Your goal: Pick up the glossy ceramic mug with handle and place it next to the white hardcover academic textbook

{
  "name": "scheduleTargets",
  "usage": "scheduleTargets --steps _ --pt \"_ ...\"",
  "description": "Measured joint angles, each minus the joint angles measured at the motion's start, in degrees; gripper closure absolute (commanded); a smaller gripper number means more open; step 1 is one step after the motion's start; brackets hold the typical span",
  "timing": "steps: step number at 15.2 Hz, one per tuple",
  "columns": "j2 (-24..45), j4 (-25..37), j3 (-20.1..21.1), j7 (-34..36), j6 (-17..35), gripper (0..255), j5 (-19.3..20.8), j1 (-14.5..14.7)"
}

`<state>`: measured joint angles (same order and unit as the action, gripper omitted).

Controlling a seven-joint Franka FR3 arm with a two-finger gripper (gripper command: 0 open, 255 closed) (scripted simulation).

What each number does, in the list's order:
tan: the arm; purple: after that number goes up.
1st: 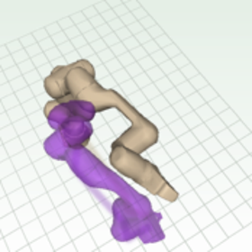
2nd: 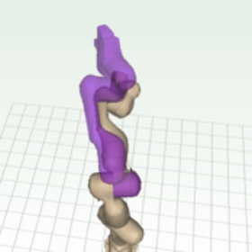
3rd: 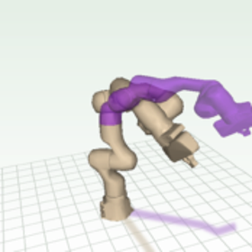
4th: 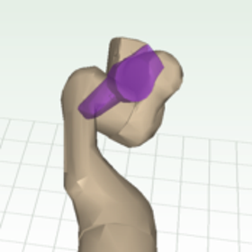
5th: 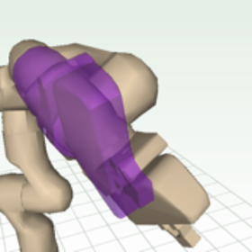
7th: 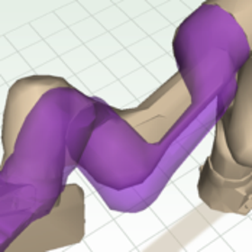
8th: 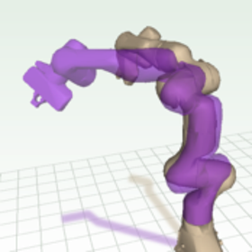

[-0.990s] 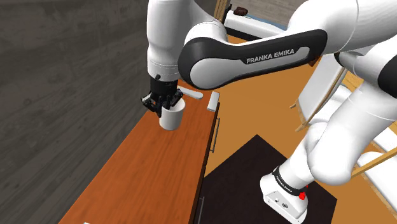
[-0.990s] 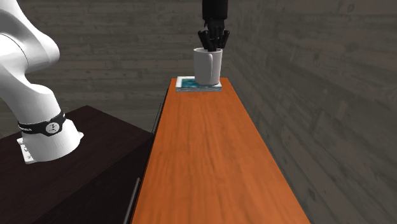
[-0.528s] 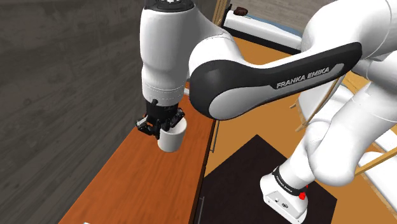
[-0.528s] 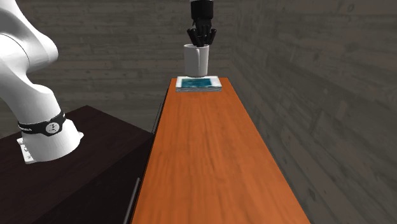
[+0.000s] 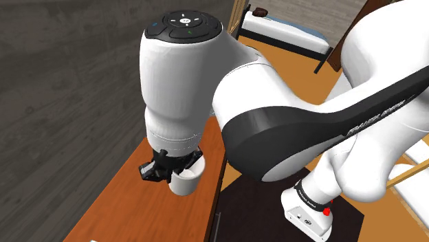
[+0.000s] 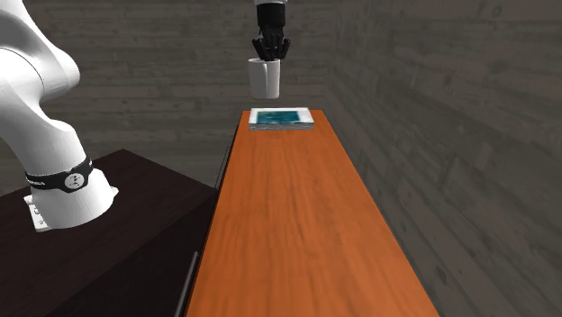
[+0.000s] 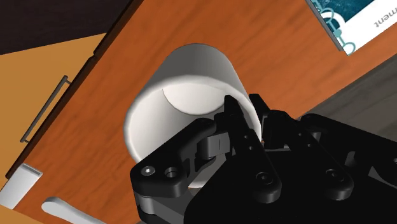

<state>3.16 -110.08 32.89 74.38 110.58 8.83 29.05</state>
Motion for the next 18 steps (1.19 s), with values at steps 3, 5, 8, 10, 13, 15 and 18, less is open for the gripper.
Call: scheduleTargets --steps 3,5,8,10,13,15,18 --pt "0.62 -1.05 0.24 1.01 1.45 255 0.44 0.33" --pt "0.97 -2.11 0.24 1.38 2.76 255 0.73 0.38" --pt "1.92 -3.54 0.14 1.96 4.93 255 1.47 0.41" --pt "2.71 -4.27 0.13 2.55 6.25 255 2.07 0.55" --pt "3.59 -5.85 0.05 3.32 8.48 255 2.84 0.66" --pt "4.28 -6.68 -0.02 3.87 9.82 255 3.42 0.77" --pt "5.60 -7.71 -0.26 4.69 11.87 255 4.52 0.89"
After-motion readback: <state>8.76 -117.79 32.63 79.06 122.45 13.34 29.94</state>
